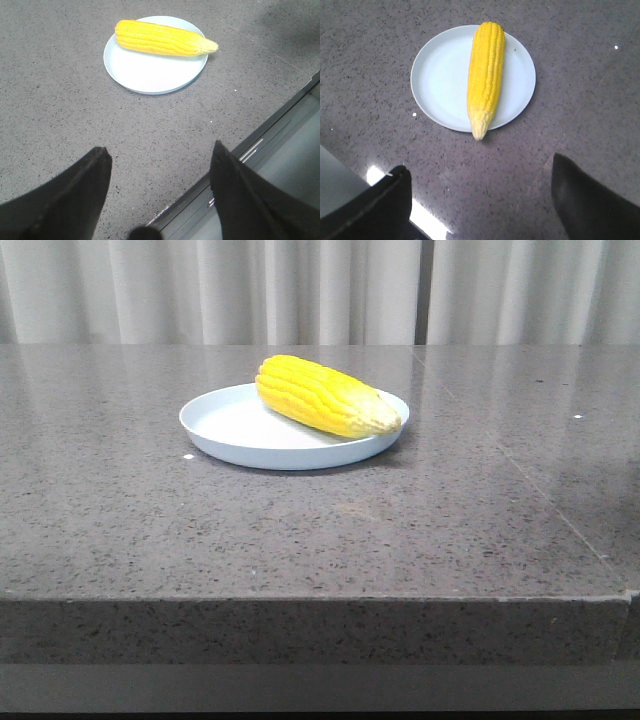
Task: Place corn on plate with both arms
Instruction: 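Raise the right gripper up and away from the plate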
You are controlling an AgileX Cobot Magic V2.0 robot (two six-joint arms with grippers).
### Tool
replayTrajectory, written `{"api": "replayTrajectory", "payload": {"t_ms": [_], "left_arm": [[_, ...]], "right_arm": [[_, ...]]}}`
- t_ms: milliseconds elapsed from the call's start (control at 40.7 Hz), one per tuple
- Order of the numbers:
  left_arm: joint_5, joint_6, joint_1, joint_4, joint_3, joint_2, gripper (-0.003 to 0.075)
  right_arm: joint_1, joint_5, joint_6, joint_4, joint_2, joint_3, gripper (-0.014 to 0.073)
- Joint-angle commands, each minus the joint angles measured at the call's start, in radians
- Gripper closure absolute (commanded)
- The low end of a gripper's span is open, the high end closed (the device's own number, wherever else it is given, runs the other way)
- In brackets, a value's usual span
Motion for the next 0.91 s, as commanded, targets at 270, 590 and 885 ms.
{"api": "replayTrajectory", "payload": {"t_ms": [270,590,885], "left_arm": [[-0.066,-0.006,-0.007,0.005,-0.023,0.001,0.0293],[-0.066,-0.006,-0.007,0.005,-0.023,0.001,0.0293],[-0.066,-0.006,-0.007,0.005,-0.023,0.001,0.0421]], "right_arm": [[-0.002,-0.054,-0.011,-0.077,-0.353,0.247,-0.0003],[-0.002,-0.044,0.016,-0.094,-0.474,0.34,-0.0003],[-0.002,-0.042,0.016,-0.093,-0.474,0.34,0.0036]]}}
